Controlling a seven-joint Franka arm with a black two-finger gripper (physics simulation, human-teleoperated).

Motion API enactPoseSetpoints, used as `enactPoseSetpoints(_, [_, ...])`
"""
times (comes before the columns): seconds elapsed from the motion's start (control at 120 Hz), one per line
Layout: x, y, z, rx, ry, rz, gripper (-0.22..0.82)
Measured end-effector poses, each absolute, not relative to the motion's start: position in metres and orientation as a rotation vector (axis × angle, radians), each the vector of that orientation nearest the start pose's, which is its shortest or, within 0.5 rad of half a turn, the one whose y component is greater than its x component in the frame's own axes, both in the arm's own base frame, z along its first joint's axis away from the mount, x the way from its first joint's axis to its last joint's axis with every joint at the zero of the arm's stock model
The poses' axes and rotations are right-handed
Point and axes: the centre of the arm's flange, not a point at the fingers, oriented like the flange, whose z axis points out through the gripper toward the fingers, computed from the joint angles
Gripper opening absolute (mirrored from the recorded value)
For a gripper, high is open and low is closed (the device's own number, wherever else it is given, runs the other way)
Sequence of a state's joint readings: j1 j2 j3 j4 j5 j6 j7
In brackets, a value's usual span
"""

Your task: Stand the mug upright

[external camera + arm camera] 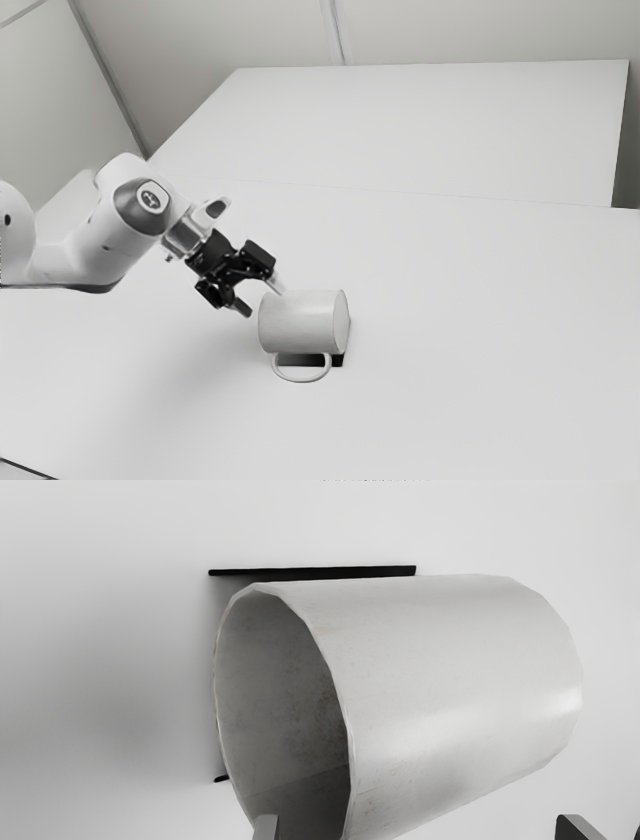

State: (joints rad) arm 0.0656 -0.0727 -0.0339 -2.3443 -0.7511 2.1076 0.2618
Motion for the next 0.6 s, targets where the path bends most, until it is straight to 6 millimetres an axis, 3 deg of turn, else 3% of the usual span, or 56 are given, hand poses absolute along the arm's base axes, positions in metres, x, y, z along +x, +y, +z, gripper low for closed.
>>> enactPoseSetpoints(0.417, [0.468, -0.02, 0.304, 2.172, 0.347, 0.021, 0.59])
enactPoseSetpoints(0.492, [0.468, -0.023, 0.303, 2.123, 0.329, 0.044, 0.51])
enactPoseSetpoints(0.6, [0.468, -0.026, 0.305, 2.081, 0.288, 0.082, 0.28])
